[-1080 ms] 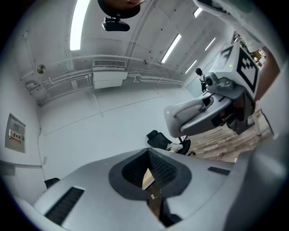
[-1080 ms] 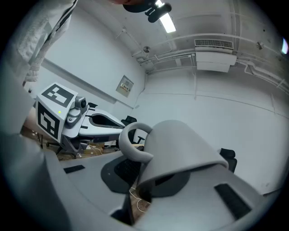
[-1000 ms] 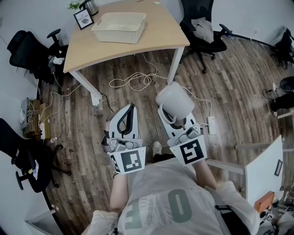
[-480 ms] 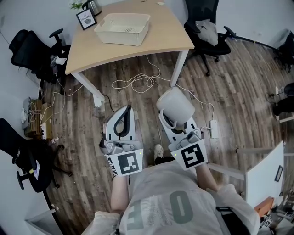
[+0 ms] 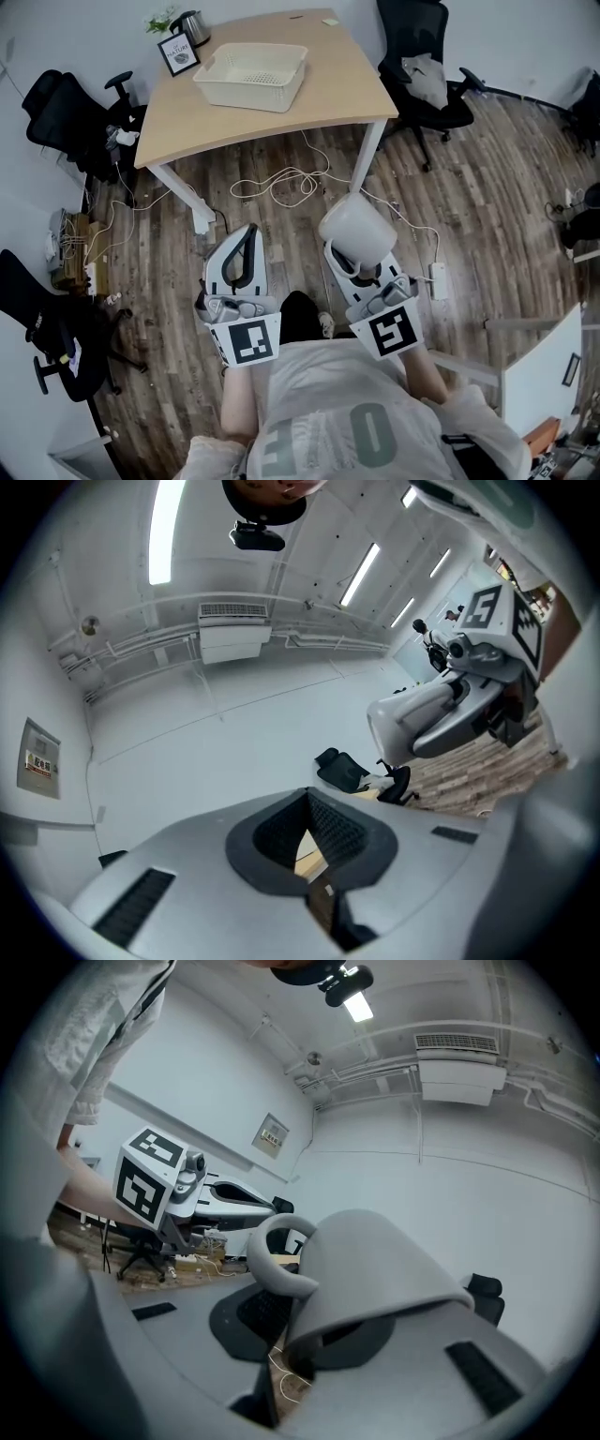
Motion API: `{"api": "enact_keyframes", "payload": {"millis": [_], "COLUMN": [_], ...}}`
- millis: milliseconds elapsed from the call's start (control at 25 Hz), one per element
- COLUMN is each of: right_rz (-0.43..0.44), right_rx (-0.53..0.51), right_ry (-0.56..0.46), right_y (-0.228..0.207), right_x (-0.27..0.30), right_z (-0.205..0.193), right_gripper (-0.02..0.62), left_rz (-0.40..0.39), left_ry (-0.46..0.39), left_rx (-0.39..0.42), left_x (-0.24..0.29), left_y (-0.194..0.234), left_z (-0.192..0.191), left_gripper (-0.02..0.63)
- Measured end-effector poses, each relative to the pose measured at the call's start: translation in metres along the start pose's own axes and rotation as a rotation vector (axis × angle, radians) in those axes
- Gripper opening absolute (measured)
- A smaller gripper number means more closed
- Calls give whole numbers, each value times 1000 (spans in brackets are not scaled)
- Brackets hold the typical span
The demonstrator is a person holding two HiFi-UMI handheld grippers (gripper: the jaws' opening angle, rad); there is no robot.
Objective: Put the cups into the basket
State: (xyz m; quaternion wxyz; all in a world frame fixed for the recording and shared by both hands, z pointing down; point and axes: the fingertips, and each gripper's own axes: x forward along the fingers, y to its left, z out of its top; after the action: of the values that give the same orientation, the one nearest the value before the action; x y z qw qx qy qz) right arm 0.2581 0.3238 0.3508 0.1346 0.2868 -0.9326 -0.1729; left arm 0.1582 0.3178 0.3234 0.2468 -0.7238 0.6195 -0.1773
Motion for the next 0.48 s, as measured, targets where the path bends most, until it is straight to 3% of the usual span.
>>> {"api": "enact_keyframes", "payload": {"millis": [200,480], "right_rz": [2,3], "right_rx": [-25,-26], "right_ry": [11,39], "right_y": [-10,-36], "right_x": [18,73], "right_z": [-2,-14], "right_gripper": [38,38], "left_rz": [-13,-26], "left_ry": [-55,-53], "left_rx": [-43,-82], "left_x": [23,71], "left_y": [-4,16], "left_z": [-9,-40], "left_gripper": [6,6]}}
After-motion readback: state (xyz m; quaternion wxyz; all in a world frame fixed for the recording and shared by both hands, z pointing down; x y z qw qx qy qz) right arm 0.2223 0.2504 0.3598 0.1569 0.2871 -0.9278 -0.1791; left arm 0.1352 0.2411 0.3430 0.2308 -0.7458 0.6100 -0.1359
